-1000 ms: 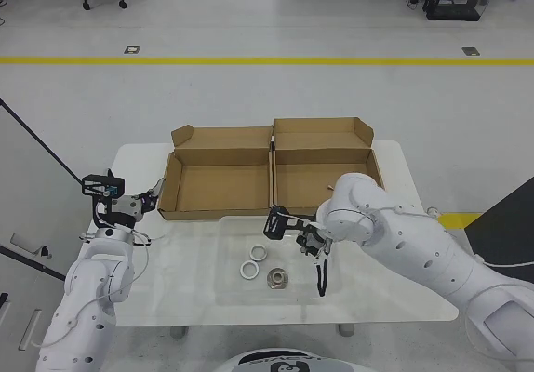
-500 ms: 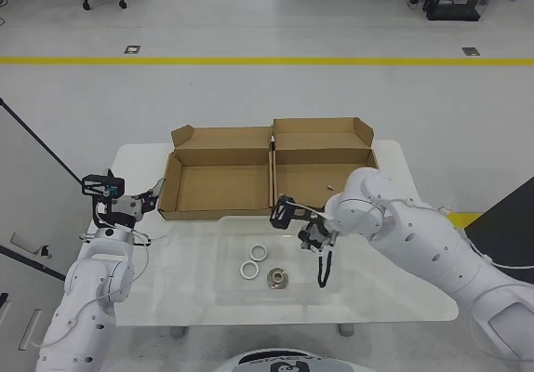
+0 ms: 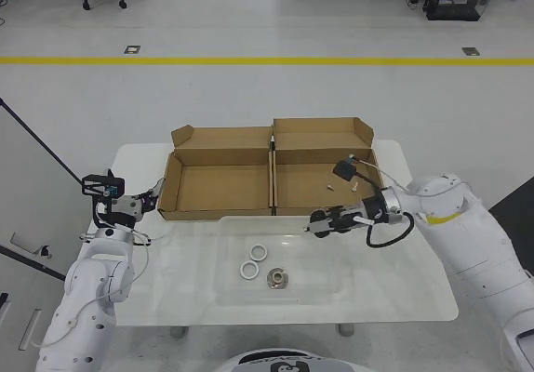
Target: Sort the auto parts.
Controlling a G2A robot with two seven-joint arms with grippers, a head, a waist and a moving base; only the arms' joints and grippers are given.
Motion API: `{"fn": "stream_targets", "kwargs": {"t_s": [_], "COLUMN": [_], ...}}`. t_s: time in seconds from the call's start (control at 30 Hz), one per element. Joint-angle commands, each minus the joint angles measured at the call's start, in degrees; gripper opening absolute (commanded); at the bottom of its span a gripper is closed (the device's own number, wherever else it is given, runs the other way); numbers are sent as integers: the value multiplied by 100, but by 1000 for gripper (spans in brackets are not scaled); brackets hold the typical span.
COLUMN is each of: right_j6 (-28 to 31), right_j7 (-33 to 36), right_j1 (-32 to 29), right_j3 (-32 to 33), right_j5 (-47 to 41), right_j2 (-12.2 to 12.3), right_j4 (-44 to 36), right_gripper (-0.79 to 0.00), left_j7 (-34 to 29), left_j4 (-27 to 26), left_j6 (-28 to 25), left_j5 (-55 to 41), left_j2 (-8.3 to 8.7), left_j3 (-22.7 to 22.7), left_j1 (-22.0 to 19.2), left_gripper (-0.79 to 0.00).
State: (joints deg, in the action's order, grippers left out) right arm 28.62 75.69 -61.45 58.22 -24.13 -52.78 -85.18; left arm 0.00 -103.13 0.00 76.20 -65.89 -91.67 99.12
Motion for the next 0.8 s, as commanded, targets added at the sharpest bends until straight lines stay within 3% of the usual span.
{"fn": "stream_targets", "kwargs": {"t_s": [0.0,0.23,0.47,0.53,0.77], "right_j6": [171,319,-2,-214,-214], "right_j7": [-170,-316,7,219,219], "right_j1": [17,111,8,-32,-32], "right_j3": [-77,-94,500,707,707], "right_j5": [-893,-2535,-3775,-4024,-4024], "right_j2": [6,12,-178,-292,-292], "right_j4": [-106,-576,-1237,-1374,-1374], "right_gripper": [-785,-785,-785,-785,-785], "left_j7": [0,0,0,0,0], "left_j4": [0,0,0,0,0], "left_j6": [0,0,0,0,0], "left_j5": [0,0,0,0,0], "left_j2": [0,0,0,0,0], "left_j3": [0,0,0,0,0], "left_j1": [0,0,0,0,0], "left_gripper": [0,0,0,0,0]}}
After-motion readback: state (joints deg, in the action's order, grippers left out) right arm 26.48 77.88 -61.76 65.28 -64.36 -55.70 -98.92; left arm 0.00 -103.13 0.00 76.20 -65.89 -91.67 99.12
